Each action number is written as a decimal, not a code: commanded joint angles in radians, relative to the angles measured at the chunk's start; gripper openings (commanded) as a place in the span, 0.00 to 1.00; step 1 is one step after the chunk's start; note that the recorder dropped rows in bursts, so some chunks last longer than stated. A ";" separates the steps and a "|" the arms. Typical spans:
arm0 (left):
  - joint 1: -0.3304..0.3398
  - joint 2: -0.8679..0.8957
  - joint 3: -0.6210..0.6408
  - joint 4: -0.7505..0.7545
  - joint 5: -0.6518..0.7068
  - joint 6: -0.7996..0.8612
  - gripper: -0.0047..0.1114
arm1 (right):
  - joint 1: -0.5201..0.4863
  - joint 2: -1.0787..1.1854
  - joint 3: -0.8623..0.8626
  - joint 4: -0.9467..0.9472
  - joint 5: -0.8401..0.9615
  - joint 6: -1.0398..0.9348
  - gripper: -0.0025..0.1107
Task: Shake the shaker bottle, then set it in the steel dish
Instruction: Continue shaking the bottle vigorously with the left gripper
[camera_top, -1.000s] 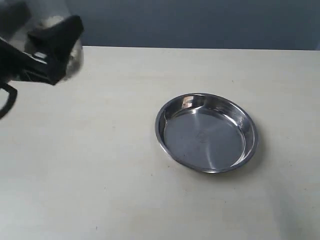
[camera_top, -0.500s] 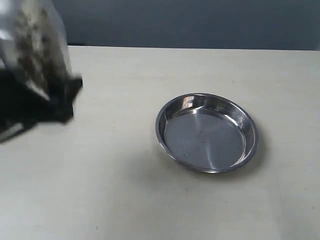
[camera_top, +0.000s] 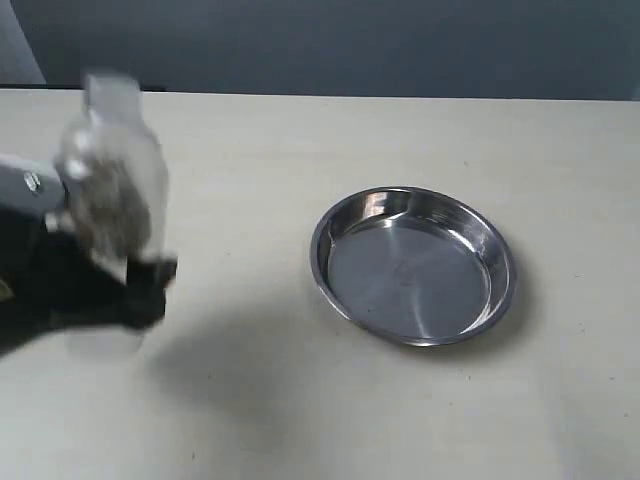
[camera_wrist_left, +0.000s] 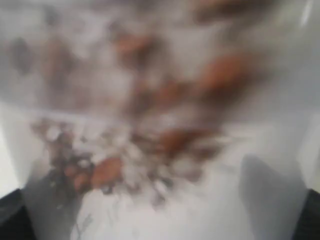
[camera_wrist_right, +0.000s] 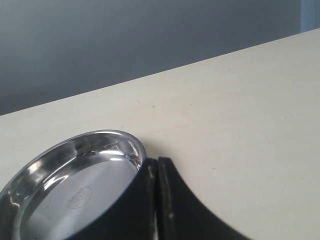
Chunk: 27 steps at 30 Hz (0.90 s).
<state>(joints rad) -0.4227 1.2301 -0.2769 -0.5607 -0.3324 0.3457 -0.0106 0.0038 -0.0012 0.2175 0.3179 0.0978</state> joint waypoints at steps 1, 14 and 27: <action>0.000 0.040 0.026 0.198 -0.034 -0.229 0.04 | 0.002 -0.004 0.001 -0.007 -0.010 -0.006 0.02; 0.042 -0.262 -0.103 -0.109 0.019 0.144 0.04 | 0.002 -0.004 0.001 -0.007 -0.010 -0.006 0.02; 0.010 -0.424 -0.344 0.277 0.007 -0.045 0.04 | 0.002 -0.004 0.001 -0.007 -0.010 -0.006 0.02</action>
<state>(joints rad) -0.4235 0.8223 -0.5910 -0.2807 -0.3550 0.2865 -0.0106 0.0038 -0.0012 0.2175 0.3179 0.0978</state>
